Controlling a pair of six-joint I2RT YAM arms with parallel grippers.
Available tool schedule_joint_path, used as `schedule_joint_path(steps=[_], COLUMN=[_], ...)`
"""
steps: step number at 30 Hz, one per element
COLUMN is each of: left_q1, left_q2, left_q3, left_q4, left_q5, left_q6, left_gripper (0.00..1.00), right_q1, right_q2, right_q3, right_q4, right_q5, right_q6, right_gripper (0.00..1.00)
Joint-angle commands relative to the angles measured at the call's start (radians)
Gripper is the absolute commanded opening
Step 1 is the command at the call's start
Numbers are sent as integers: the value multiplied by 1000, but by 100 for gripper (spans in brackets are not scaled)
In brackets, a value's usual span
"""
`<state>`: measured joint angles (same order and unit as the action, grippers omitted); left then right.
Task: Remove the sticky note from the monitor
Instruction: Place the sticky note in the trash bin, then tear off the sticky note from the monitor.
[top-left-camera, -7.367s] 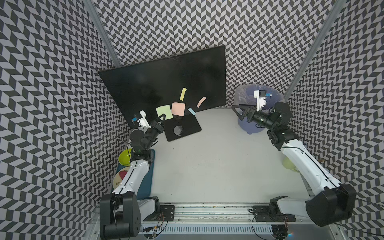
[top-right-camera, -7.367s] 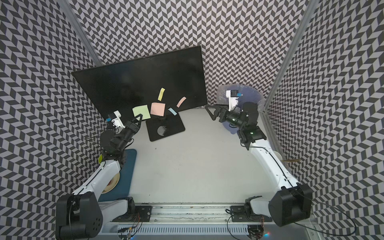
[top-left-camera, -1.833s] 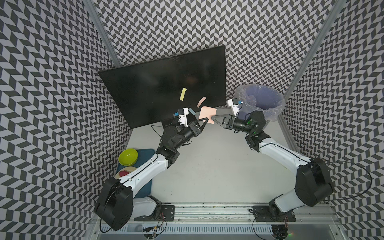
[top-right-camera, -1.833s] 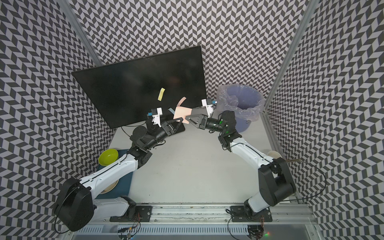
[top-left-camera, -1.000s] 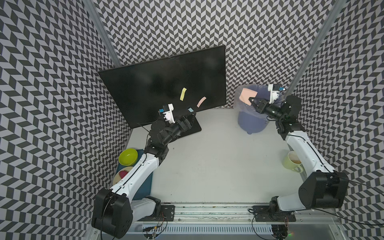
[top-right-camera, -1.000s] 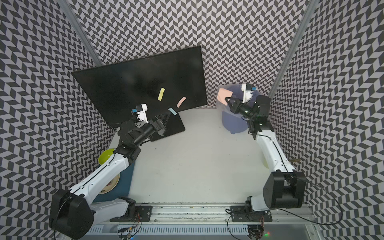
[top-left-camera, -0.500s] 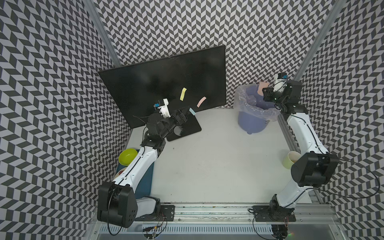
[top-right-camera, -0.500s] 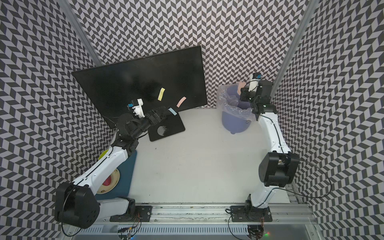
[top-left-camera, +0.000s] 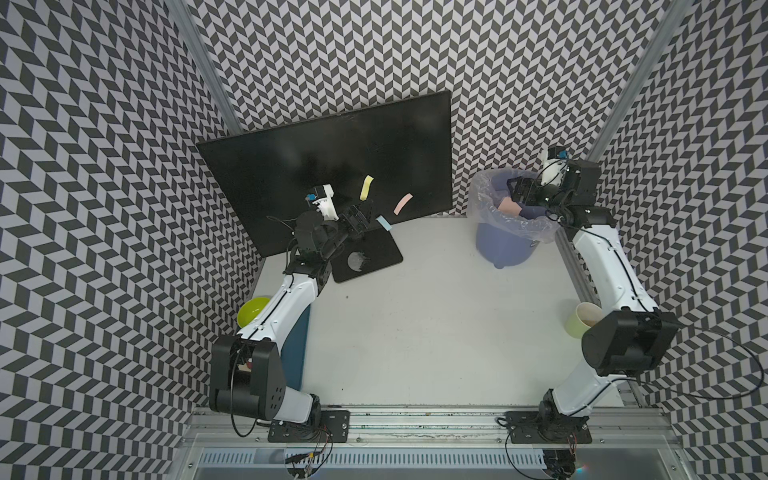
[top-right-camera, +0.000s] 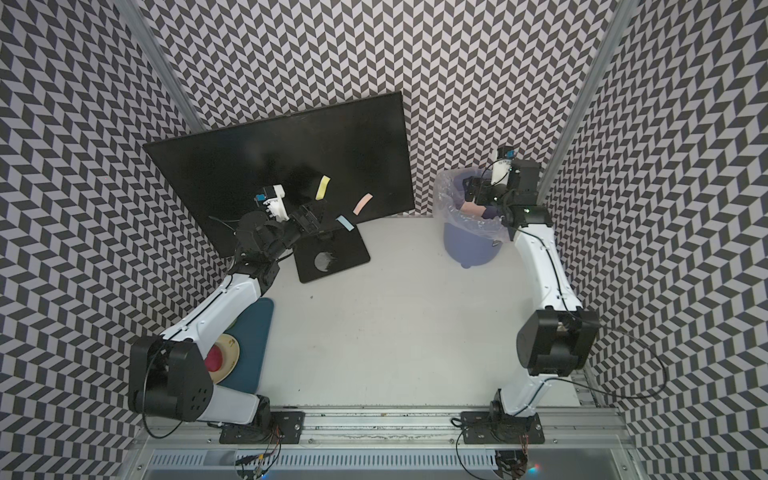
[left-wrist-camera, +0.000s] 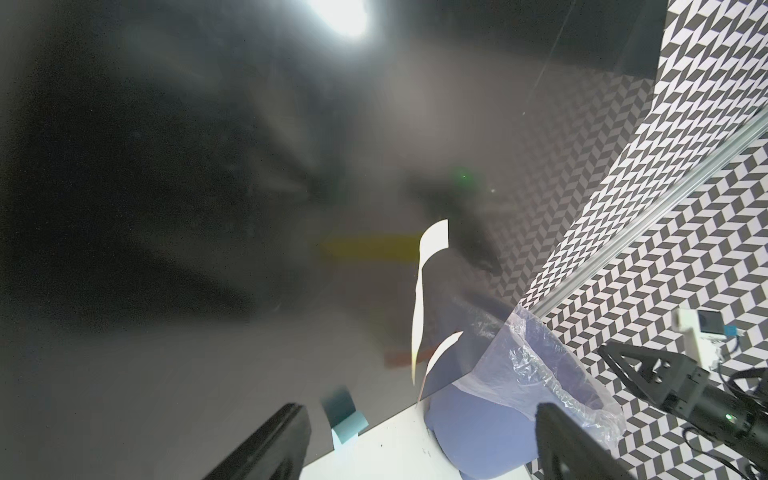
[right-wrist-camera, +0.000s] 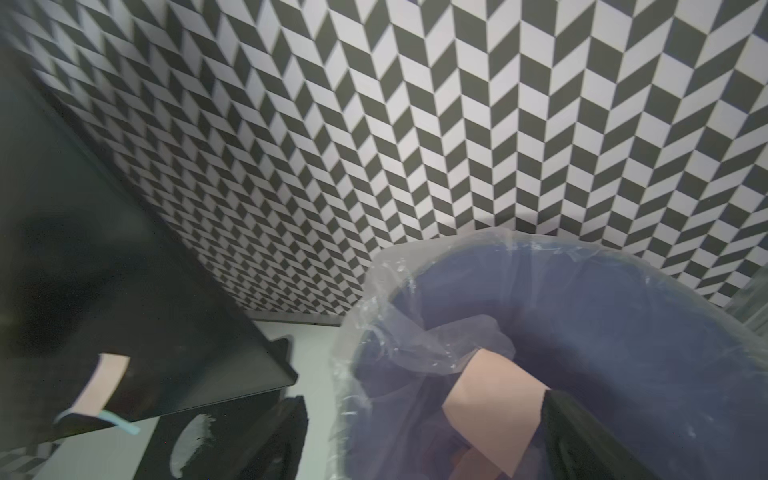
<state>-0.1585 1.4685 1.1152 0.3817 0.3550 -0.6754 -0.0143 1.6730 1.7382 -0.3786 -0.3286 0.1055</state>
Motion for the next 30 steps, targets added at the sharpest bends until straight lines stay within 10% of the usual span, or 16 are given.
schedule_joint_path(steps=[1,8,19,30], left_q1=[4,3,4,-35], left_q2=[33,117,115,-13], left_q3=[47,145,128,43], left_q4=[51,13,47,49], left_q5=[8,1,21,78], left_q6=[-7,12,-14,-32], left_gripper=[87,71,0,0], right_q1=[39,94,118,195], right_q2=[-99,-174,-193,-282], right_q3=[-77,-185,-206,-393], right_q4=[89,140,168,374], right_q5=[-65,-103,-125,-295], right_q6=[44,92,116,389], right_gripper=[95,98,99,99])
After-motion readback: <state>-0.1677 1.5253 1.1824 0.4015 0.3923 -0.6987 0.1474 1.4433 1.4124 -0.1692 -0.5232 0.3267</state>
